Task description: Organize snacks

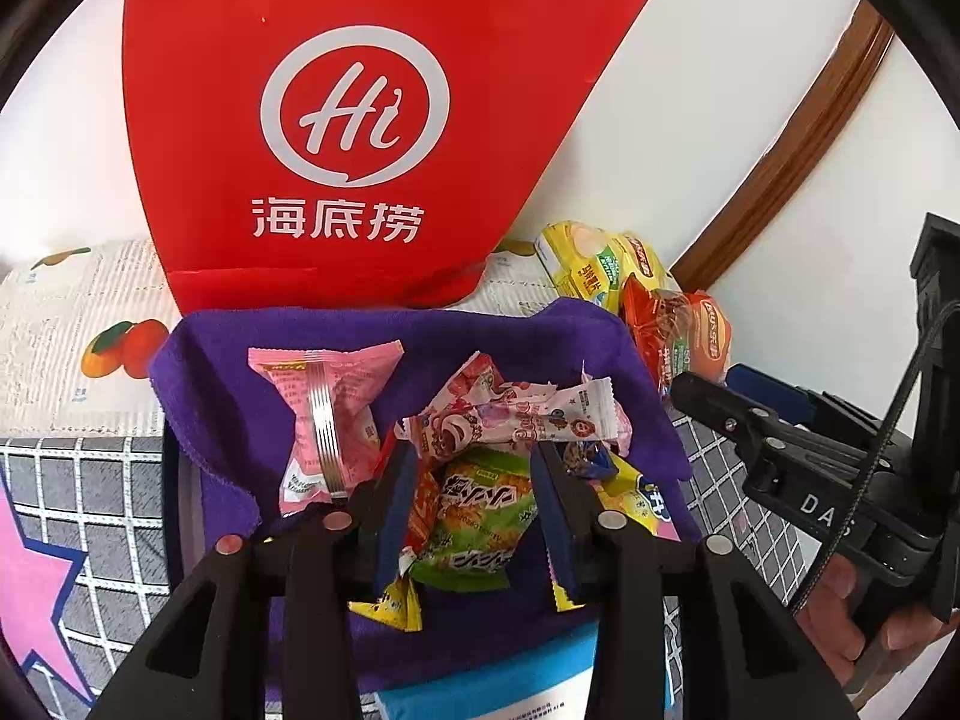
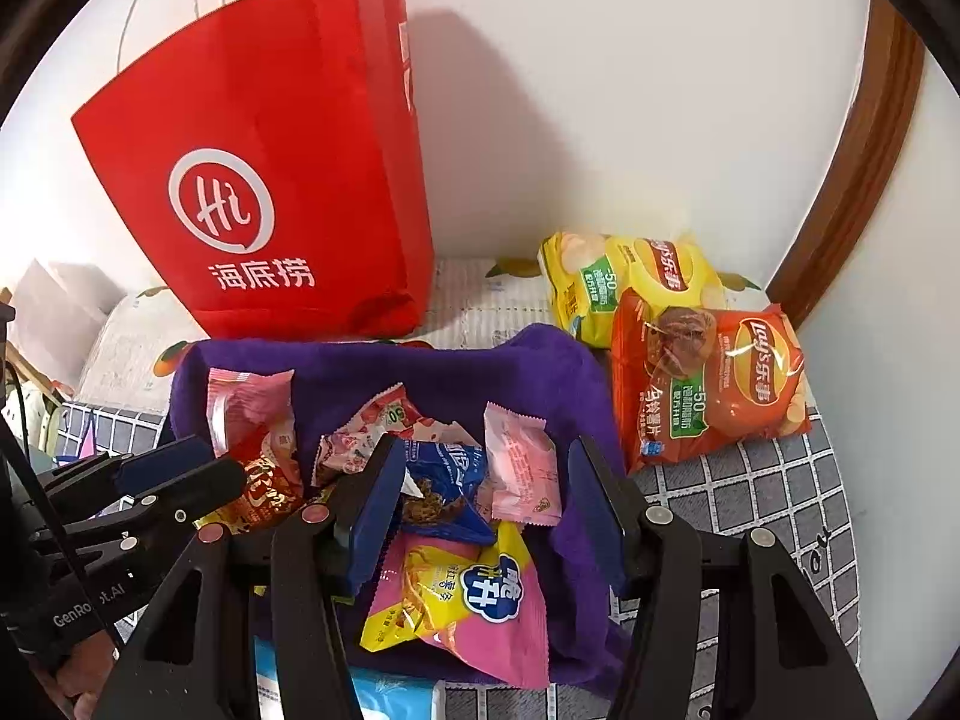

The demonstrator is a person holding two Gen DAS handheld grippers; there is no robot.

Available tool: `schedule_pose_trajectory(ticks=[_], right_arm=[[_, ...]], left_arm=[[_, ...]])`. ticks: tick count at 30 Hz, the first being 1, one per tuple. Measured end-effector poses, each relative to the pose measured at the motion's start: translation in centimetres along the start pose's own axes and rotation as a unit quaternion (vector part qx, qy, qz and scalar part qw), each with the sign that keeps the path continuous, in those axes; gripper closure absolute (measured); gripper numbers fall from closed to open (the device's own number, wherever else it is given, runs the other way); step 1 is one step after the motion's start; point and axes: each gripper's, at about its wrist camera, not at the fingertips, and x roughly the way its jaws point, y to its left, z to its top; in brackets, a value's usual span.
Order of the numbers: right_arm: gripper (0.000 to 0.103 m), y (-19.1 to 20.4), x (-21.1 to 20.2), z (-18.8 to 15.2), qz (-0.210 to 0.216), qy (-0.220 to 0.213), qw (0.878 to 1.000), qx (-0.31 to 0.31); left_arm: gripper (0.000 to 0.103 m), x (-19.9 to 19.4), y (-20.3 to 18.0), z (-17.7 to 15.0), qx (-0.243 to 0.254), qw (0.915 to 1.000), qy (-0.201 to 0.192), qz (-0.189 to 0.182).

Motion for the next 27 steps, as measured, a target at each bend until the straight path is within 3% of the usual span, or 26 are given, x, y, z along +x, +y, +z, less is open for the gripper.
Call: schedule_pose_trajectory(ticks=[8,12,19,27], right_arm=[[0.046,0.3,-4.5,-0.1,0.006,-0.044,0.999,0.011],[0.038,0.5,-7.2,-1.0,0.012,-0.075,0.997,0.028],[0.038,0.7,-8.7,-4.0,0.032,-0.058,0.997,0.047],[0.038,0.3,-11.5,-9.4,0.058,-0.025,0.994,0.089]], left_arm=[[0.056,-1.6,-0.8,-0.1,0.013,0.9999,0.004,0.002],[0.055,-2.6,-0.3,0.0,0.005,0.9998,0.004,0.021],[0.055,-3.8,-1.0,-0.3,0.006,0.9998,0.009,0.015],[0.053,-7.2,-3.5,-1.3,0.038,0.999,-0.017,0.017]])
